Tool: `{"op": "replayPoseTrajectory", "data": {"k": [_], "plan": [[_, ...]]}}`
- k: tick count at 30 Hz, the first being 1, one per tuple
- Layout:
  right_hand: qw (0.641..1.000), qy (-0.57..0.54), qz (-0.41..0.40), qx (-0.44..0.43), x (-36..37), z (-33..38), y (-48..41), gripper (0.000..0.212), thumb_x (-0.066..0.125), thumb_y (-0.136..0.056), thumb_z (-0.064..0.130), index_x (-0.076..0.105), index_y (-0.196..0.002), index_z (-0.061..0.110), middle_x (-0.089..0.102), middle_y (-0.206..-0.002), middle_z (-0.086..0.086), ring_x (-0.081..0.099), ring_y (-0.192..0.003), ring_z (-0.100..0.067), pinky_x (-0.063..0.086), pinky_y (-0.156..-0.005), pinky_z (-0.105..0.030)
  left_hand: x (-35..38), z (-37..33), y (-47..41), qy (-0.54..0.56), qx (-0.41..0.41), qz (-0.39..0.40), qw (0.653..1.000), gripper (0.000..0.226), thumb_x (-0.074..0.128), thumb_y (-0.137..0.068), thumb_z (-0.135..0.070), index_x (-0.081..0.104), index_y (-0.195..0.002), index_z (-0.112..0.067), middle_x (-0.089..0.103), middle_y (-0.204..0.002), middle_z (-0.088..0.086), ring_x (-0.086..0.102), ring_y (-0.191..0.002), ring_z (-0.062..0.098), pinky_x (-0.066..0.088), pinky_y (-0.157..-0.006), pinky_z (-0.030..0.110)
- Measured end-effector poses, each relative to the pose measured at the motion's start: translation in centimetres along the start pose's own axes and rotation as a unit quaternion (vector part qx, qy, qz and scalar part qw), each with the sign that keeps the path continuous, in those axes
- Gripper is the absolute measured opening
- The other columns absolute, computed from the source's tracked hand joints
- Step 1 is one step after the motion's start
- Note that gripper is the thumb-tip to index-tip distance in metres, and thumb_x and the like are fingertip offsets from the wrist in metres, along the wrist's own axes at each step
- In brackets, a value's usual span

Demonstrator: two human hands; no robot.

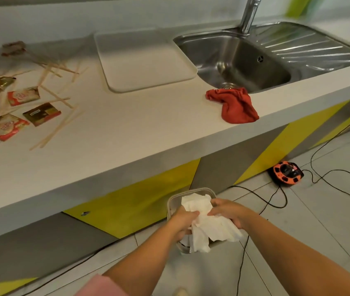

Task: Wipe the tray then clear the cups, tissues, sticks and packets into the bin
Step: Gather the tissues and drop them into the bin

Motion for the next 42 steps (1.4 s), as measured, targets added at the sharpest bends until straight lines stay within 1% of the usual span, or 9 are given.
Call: {"op": "replayPoseTrajectory", "data": {"k": [7,10,12,16,20,24,27,35,42], "plan": [[0.992,0.039,-0.110,0.054,-1.2,-2.6,-3.4,0.027,0.058,-0.083,0.005,0.058,-0.111,0.005,0.061,-0.112,-0.021,0.061,-0.100,-0.034,0.052,-0.085,-0.040,-0.8,1.4,-1.4,-0.025,-0.020,-0.039,0.999,0.051,0.047,-0.098,-0.018,0.028,-0.145,-0.015,0.041,-0.143,0.007,0.041,-0.129,0.028,0.036,-0.102,0.035],[0.991,-0.053,-0.118,0.042,-1.1,-2.6,-3.9,0.029,0.052,-0.093,0.013,0.046,-0.120,0.008,0.054,-0.119,-0.015,0.055,-0.103,-0.033,0.049,-0.088,-0.043,-1.2,1.2,-1.7,-0.020,-0.011,-0.051,0.998,0.042,0.046,-0.097,-0.015,0.037,-0.138,-0.012,0.051,-0.127,0.008,0.053,-0.103,0.022,0.046,-0.080,0.029],[0.992,-0.056,-0.098,0.060,-0.7,-2.6,-3.7,0.024,0.050,-0.096,0.024,0.039,-0.117,0.022,0.051,-0.114,-0.010,0.052,-0.095,-0.031,0.048,-0.073,-0.038,-1.6,1.0,-1.6,-0.014,-0.014,-0.066,0.998,0.046,0.046,-0.097,-0.015,0.033,-0.141,-0.014,0.050,-0.129,0.009,0.051,-0.097,0.019,0.045,-0.070,0.025],[0.994,-0.007,-0.074,0.074,-0.5,-2.0,-3.8,0.004,0.047,-0.095,0.023,0.044,-0.096,0.020,0.039,-0.076,-0.003,0.039,-0.060,-0.018,0.035,-0.048,-0.023,-2.4,0.7,-1.6,-0.034,-0.004,-0.089,0.995,0.047,0.047,-0.096,-0.014,0.034,-0.141,-0.013,0.046,-0.137,0.008,0.047,-0.113,0.023,0.040,-0.084,0.029],[0.994,0.027,-0.070,0.080,-0.4,-0.8,-3.3,0.011,0.045,-0.093,0.012,0.048,-0.083,0.014,0.042,-0.075,-0.008,0.039,-0.057,-0.018,0.035,-0.051,-0.023,-2.9,-0.3,-0.6,-0.038,0.008,-0.097,0.994,0.034,0.047,-0.096,-0.011,0.045,-0.130,-0.010,0.054,-0.101,0.001,0.048,-0.085,0.013,0.035,-0.057,0.019],[0.992,0.102,-0.051,0.053,0.7,1.3,-2.3,0.015,0.044,-0.092,0.015,0.043,-0.077,0.020,0.038,-0.066,-0.002,0.038,-0.047,-0.014,0.031,-0.047,-0.019,-3.6,-1.0,0.4,-0.065,0.007,-0.109,0.992,0.011,0.045,-0.093,-0.009,0.051,-0.097,-0.018,0.050,-0.078,-0.003,0.042,-0.062,0.009,0.029,-0.053,0.022],[0.974,0.218,-0.053,-0.002,2.3,4.2,-0.7,0.005,0.045,-0.094,0.019,0.049,-0.096,0.017,0.049,-0.074,-0.001,0.050,-0.055,-0.012,0.040,-0.048,-0.021,-3.9,-2.1,1.5,-0.096,0.034,-0.113,0.988,0.021,0.043,-0.091,-0.005,0.048,-0.078,-0.021,0.053,-0.076,0.000,0.044,-0.057,0.010,0.028,-0.049,0.022],[0.880,0.473,-0.005,-0.056,8.3,10.8,5.3,0.033,0.040,-0.095,0.013,0.052,-0.126,0.011,0.056,-0.086,-0.008,0.056,-0.060,-0.015,0.046,-0.052,-0.025,-5.5,-5.6,5.7,-0.203,0.103,-0.096,0.969,0.023,0.046,-0.093,-0.011,0.048,-0.074,-0.024,0.055,-0.087,0.003,0.050,-0.068,0.014,0.031,-0.046,0.018],[0.834,0.542,0.045,-0.090,12.9,17.0,10.8,0.010,0.043,-0.097,0.017,0.049,-0.104,0.014,0.053,-0.078,-0.004,0.055,-0.051,-0.015,0.045,-0.036,-0.018,-8.8,-10.1,12.2,-0.262,0.148,-0.064,0.952,0.025,0.042,-0.090,0.001,0.052,-0.076,-0.017,0.057,-0.071,-0.002,0.056,-0.051,0.000,0.041,-0.049,0.015]]}}
Point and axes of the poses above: each hand's wrist, its own y-axis away from the middle knuckle, its own x-axis out of the palm, z = x × y, the point moved 6 cm from there along -y, towards the middle knuckle
